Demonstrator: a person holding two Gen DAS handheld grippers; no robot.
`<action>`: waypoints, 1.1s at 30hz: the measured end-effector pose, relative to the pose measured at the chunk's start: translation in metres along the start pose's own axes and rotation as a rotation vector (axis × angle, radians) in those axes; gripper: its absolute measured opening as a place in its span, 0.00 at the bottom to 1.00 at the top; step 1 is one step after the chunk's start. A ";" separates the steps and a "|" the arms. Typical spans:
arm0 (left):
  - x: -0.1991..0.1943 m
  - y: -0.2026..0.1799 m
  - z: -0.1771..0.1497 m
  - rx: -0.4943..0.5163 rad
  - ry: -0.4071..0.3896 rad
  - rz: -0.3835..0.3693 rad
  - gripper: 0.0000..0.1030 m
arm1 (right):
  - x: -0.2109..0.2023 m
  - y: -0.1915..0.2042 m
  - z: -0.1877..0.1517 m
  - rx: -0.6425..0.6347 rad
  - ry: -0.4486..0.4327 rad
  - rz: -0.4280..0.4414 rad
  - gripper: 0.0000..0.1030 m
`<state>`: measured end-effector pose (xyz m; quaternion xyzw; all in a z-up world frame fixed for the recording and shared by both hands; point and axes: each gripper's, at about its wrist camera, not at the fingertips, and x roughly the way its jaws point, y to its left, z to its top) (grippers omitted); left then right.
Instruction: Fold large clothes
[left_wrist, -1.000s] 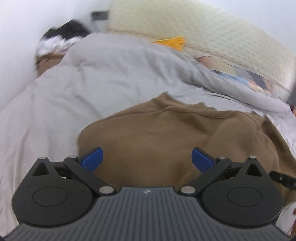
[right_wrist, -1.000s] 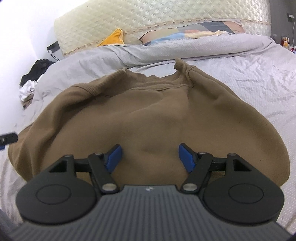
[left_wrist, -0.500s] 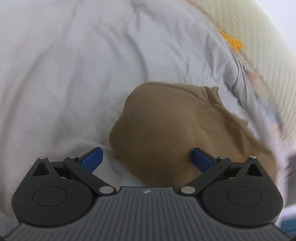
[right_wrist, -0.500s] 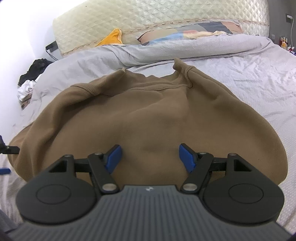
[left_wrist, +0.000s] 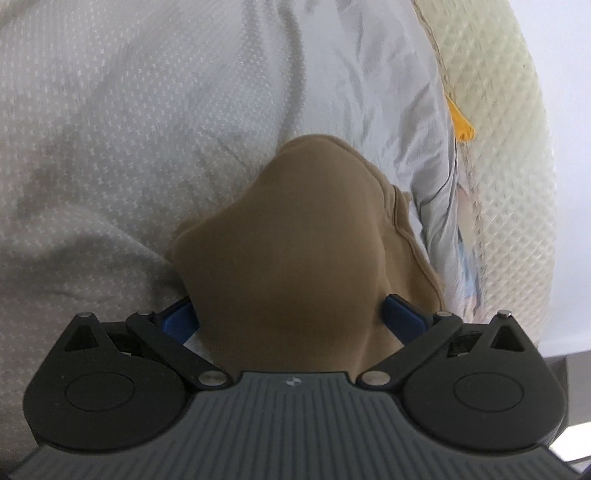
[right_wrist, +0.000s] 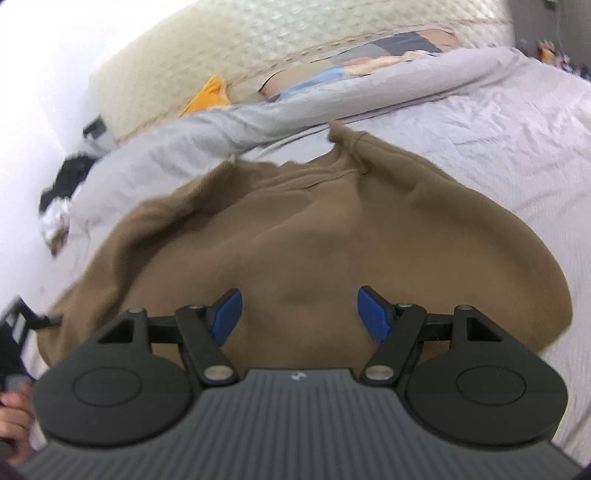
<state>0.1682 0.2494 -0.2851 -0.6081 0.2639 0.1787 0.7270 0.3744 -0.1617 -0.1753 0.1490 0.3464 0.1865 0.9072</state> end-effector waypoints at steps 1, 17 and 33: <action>0.000 0.000 0.001 -0.007 -0.003 -0.004 1.00 | -0.006 -0.005 0.000 0.044 -0.013 0.004 0.69; 0.012 -0.003 0.001 -0.017 -0.003 -0.012 1.00 | -0.043 -0.103 -0.013 0.650 -0.076 -0.146 0.86; 0.019 0.004 0.003 -0.096 -0.030 -0.028 1.00 | 0.045 -0.129 -0.035 0.925 0.030 0.013 0.89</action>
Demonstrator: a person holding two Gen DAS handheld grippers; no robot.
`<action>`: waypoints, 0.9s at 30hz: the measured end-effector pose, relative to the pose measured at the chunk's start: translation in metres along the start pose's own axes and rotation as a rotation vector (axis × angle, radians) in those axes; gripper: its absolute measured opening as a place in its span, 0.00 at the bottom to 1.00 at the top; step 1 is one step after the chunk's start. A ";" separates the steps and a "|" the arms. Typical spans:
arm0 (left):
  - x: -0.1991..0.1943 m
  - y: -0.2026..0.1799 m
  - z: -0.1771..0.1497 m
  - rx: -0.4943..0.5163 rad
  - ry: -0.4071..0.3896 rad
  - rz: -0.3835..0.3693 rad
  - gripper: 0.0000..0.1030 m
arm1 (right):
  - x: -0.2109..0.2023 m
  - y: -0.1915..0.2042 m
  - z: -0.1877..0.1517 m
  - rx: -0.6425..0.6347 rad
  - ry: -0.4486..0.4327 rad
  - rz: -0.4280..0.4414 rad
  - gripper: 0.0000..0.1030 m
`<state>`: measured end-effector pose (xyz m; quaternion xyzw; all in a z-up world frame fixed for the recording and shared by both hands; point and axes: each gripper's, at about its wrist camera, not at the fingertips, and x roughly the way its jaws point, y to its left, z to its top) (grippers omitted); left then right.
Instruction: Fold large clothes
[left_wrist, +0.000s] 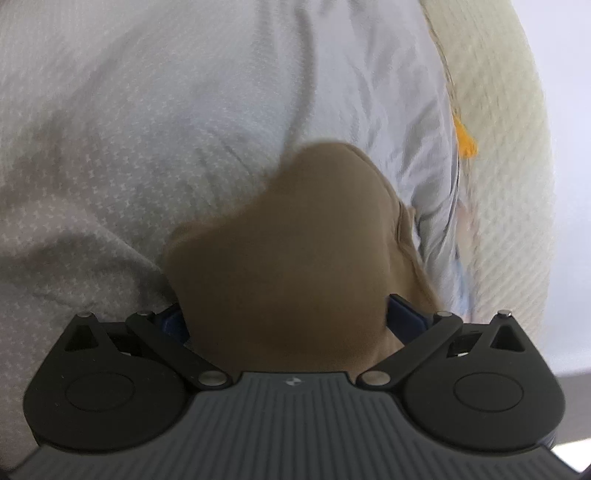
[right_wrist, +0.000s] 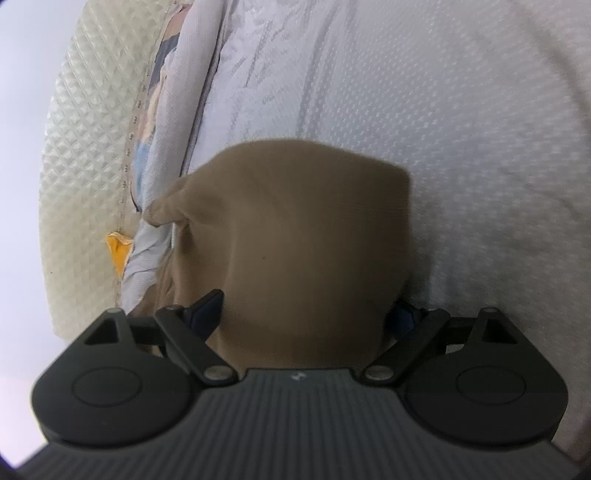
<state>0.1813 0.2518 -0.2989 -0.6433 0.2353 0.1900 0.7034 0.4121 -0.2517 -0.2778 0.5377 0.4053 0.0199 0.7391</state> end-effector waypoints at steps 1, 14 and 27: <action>0.002 0.004 0.002 -0.022 -0.002 -0.009 1.00 | 0.003 0.001 0.001 -0.012 -0.003 -0.005 0.90; 0.004 -0.025 -0.001 0.177 -0.054 0.109 0.76 | 0.006 0.019 0.001 -0.160 -0.042 -0.009 0.81; -0.013 -0.048 -0.005 0.322 -0.108 0.051 0.56 | -0.036 0.070 -0.020 -0.532 -0.159 0.264 0.54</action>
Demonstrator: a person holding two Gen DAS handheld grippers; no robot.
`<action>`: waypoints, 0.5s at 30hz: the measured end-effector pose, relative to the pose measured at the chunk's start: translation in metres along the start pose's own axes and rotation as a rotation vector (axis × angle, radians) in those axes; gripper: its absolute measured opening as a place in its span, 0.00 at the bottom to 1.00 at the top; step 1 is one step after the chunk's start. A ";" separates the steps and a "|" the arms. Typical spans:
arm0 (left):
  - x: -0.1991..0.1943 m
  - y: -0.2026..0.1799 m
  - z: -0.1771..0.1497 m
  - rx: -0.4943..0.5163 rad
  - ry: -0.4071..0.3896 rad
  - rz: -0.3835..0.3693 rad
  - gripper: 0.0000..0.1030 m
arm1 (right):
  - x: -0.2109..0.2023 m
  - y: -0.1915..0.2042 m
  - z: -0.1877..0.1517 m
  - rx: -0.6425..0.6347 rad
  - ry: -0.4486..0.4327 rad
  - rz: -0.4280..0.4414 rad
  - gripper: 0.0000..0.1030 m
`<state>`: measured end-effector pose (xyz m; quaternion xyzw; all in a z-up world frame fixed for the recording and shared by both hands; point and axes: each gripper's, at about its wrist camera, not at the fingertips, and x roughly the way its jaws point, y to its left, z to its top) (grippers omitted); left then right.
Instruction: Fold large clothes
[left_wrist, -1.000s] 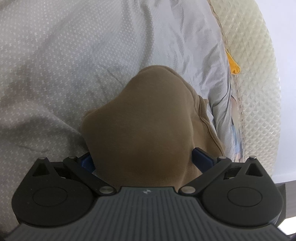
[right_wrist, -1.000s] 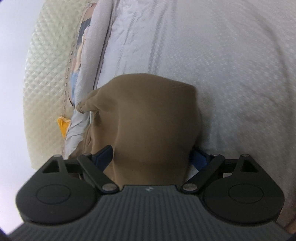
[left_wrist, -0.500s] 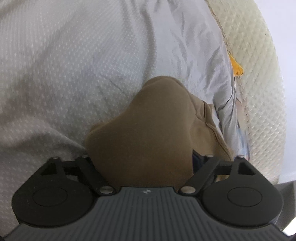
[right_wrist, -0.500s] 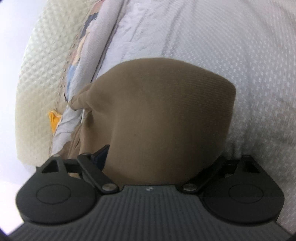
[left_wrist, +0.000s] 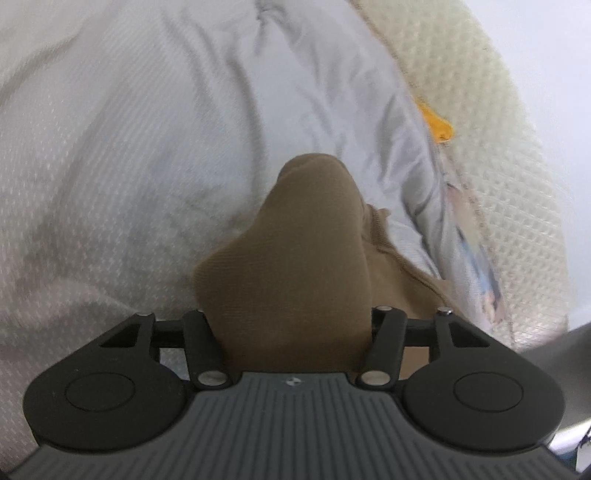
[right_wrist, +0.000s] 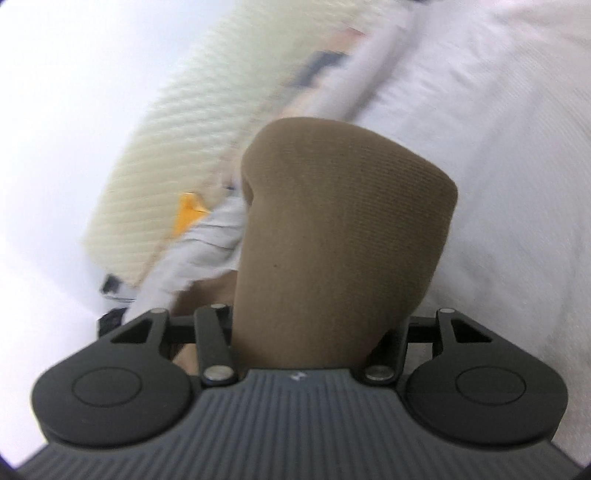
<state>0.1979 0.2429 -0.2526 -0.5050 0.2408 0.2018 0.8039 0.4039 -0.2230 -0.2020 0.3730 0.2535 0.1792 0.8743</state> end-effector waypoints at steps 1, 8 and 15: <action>-0.003 -0.002 0.001 0.013 -0.006 -0.012 0.55 | -0.003 0.003 0.001 -0.013 -0.009 0.022 0.54; -0.027 -0.021 0.008 0.114 -0.049 -0.093 0.51 | -0.023 0.025 0.012 -0.102 -0.035 0.129 0.53; -0.052 -0.054 0.009 0.223 -0.094 -0.172 0.51 | -0.048 0.040 0.030 -0.107 -0.064 0.214 0.53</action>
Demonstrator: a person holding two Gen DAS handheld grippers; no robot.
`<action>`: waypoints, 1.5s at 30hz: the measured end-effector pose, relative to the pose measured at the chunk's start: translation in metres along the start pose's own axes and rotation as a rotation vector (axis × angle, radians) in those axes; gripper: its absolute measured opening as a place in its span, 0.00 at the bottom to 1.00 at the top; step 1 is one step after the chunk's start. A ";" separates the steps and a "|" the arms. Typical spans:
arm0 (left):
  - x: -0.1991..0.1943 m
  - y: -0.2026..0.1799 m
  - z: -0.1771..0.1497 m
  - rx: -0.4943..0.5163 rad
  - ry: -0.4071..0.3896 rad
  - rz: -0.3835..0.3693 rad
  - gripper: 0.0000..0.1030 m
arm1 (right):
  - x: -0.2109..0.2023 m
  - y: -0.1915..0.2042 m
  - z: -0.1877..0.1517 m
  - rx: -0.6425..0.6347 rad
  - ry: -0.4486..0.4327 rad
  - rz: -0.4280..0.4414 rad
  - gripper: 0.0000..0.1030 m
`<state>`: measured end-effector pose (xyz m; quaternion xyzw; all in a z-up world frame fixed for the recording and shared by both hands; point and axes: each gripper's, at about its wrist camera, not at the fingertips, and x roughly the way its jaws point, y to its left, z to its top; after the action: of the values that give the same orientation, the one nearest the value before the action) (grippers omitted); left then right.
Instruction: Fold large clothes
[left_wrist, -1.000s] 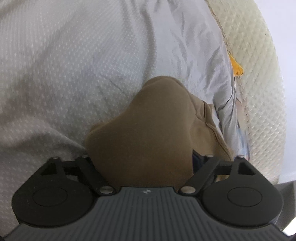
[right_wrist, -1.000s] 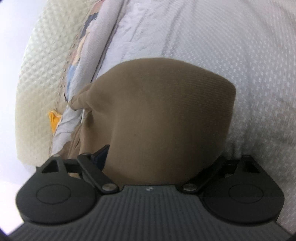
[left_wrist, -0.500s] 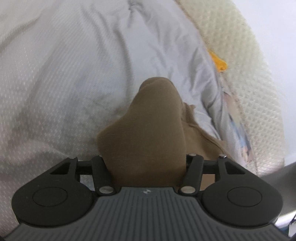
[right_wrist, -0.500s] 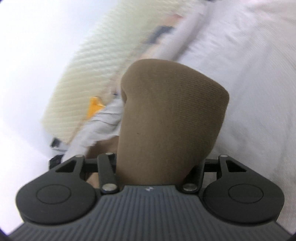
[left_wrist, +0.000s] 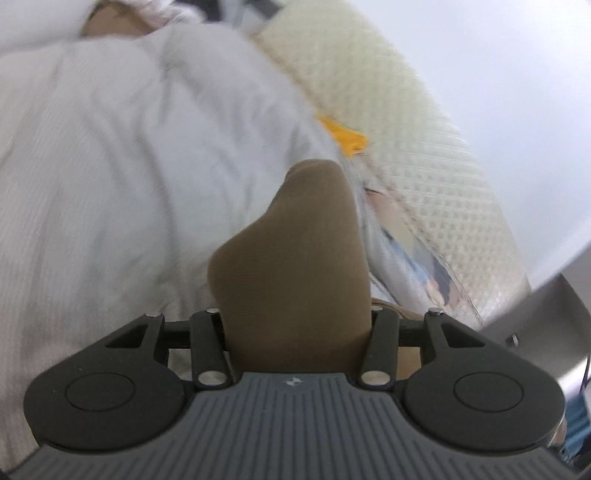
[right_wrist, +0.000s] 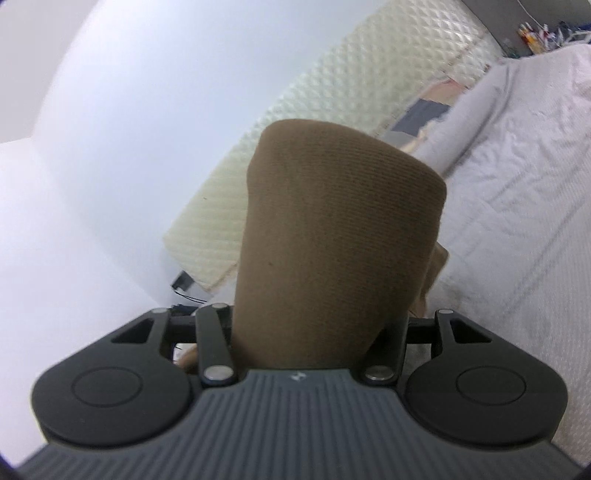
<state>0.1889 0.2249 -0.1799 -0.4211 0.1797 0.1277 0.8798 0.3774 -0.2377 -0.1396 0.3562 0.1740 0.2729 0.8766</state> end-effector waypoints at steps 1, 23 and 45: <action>-0.001 -0.007 0.002 0.009 0.000 -0.012 0.51 | -0.003 0.000 0.004 0.013 -0.009 0.008 0.53; 0.172 -0.279 0.043 0.264 0.184 -0.159 0.51 | -0.003 -0.043 0.180 0.007 -0.279 -0.031 0.53; 0.433 -0.314 -0.062 0.500 0.188 -0.165 0.51 | 0.107 -0.262 0.196 0.072 -0.193 -0.262 0.53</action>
<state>0.6846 0.0155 -0.1812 -0.2141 0.2514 -0.0323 0.9434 0.6528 -0.4333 -0.2056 0.3862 0.1434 0.1145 0.9040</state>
